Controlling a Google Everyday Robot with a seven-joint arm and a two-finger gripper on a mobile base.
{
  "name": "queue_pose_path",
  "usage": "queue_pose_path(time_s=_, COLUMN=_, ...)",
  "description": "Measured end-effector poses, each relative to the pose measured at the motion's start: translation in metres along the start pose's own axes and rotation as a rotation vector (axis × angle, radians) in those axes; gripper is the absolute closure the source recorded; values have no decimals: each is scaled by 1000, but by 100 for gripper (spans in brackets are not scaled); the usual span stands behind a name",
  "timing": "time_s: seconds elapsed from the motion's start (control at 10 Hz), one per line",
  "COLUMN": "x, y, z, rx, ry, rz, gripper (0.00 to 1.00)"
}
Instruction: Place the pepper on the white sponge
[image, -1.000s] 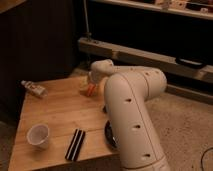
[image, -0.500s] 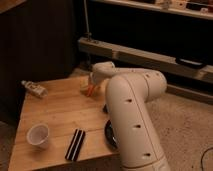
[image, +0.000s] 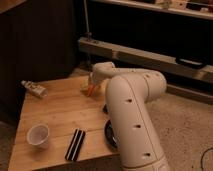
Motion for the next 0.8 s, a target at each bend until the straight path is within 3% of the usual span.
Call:
queue_pose_path(time_s=0.5, x=1, y=-7, z=-1, rx=4, ry=-7, rz=-10, gripper=41)
queue_pose_path(time_s=0.8, x=14, y=-25, z=-17, rx=5, ry=-16, rz=-59, gripper=41)
